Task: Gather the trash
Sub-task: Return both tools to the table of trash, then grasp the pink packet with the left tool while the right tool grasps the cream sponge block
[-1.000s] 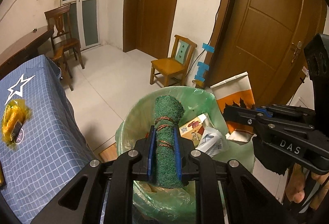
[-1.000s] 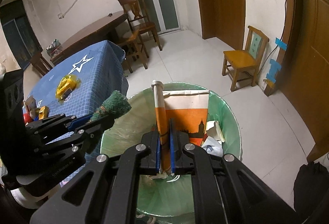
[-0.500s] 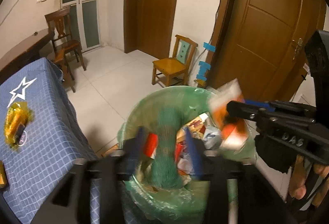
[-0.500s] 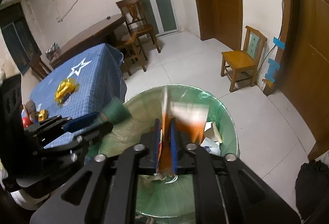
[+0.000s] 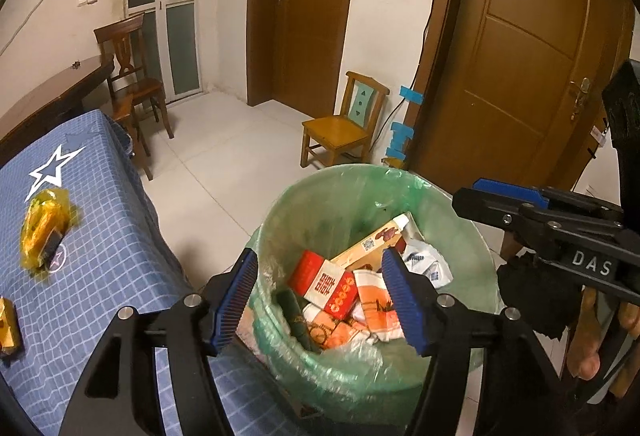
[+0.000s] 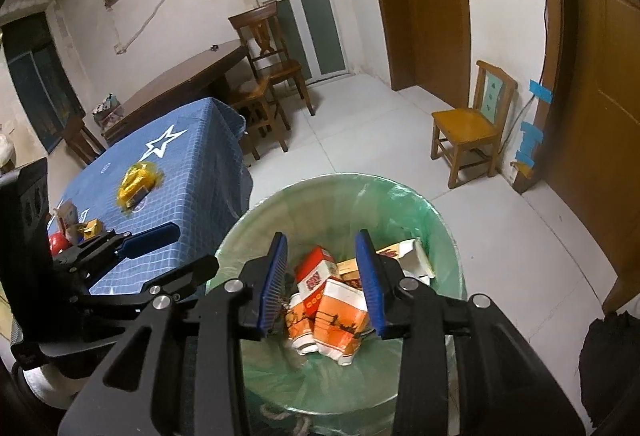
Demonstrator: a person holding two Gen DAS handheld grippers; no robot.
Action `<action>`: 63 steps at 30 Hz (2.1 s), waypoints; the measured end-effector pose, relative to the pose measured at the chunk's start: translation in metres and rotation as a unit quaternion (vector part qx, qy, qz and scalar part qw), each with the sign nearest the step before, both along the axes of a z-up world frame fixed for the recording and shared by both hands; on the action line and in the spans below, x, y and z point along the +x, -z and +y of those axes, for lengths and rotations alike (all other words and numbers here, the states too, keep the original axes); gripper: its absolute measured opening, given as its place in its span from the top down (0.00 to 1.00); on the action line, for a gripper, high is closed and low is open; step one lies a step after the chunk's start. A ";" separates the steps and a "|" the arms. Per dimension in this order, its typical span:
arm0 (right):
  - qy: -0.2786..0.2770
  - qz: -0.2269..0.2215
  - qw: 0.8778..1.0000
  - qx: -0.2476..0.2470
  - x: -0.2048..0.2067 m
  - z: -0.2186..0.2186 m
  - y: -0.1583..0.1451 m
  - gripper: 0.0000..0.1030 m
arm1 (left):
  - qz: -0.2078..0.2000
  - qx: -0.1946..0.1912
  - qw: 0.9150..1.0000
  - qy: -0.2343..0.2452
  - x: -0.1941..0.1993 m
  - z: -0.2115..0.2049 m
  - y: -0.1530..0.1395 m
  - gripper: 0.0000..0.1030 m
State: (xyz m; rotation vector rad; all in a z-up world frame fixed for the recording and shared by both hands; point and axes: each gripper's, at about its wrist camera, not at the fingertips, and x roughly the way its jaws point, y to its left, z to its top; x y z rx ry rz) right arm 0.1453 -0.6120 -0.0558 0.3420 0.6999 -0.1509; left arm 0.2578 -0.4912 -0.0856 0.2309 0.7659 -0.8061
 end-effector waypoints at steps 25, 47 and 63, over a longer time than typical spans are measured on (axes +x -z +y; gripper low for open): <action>-0.141 -0.095 0.985 -0.013 -0.047 0.173 -0.017 0.31 | -0.036 -0.015 0.990 -0.135 -0.032 0.266 -0.032 0.36; -0.248 -0.055 0.967 -0.013 0.001 0.283 0.000 0.27 | -0.017 0.123 0.960 -0.251 0.090 0.508 0.026 0.35; -0.346 -0.030 0.937 -0.030 0.058 0.361 0.003 0.27 | -0.015 0.092 0.974 -0.209 0.135 0.512 0.027 0.88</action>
